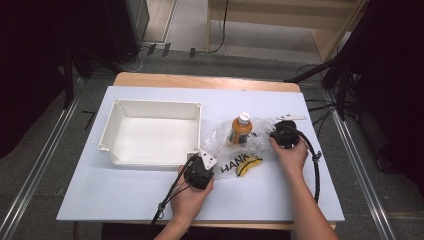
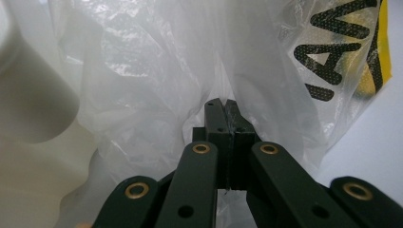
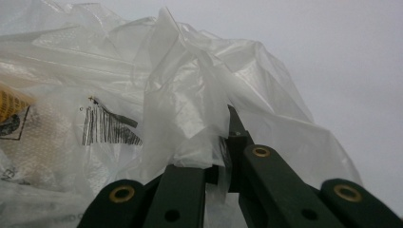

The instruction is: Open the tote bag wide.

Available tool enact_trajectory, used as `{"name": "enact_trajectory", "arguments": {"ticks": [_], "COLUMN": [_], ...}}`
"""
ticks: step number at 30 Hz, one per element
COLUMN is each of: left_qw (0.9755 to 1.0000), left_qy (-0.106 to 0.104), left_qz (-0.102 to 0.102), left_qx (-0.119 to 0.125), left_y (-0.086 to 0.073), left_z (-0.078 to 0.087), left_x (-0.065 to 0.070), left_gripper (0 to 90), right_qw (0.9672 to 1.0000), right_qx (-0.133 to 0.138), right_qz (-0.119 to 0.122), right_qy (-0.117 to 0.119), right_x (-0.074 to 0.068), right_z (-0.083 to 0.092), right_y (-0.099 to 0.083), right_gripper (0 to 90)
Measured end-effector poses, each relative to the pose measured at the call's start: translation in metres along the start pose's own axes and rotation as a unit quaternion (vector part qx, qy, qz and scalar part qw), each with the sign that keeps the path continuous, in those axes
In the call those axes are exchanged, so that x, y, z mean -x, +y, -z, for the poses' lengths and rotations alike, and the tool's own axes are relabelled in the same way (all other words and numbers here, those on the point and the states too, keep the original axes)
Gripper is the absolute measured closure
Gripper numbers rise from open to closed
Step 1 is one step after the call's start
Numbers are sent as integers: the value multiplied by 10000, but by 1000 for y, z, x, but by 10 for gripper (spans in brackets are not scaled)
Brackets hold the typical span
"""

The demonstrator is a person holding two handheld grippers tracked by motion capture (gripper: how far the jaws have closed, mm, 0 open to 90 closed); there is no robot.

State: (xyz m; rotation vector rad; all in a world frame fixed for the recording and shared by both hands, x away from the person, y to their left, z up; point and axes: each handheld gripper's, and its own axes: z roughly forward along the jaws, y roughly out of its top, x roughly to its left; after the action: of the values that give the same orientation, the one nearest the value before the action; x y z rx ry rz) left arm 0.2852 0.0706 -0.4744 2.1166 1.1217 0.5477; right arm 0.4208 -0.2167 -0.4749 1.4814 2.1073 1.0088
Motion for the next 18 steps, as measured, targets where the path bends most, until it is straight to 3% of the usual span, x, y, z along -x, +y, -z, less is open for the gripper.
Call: {"name": "enact_trajectory", "arguments": {"ticks": [3, 8, 11, 13, 16, 18], "left_qw": [9998, 9983, 9971, 9944, 9916, 9915], "left_qy": [-155, -259, -322, -495, -646, -699], "left_qz": [128, 176, 270, 394, 471, 472], "left_qx": [89, 494, 640, 843, 1014, 988], "left_y": [0, -2, -2, -1, 1, 2], "left_z": [2, 12, 16, 20, 25, 25], "left_x": [-3, -3, -1, -2, 0, 1], "left_gripper": [899, 733, 634, 584, 551, 540], "right_qw": [9998, 9983, 9964, 9942, 9915, 9897], "right_qx": [137, 461, 749, 971, 1184, 1302], "right_qz": [5, -5, -5, -22, -23, -30], "right_qy": [144, 354, 388, 456, 535, 589], "right_x": [2, 2, 0, -2, -6, -10], "right_z": [1, 18, 34, 46, 60, 70], "right_y": [-4, -3, -1, 1, 2, 2], "right_gripper": [786, 489, 464, 446, 401, 395]}}
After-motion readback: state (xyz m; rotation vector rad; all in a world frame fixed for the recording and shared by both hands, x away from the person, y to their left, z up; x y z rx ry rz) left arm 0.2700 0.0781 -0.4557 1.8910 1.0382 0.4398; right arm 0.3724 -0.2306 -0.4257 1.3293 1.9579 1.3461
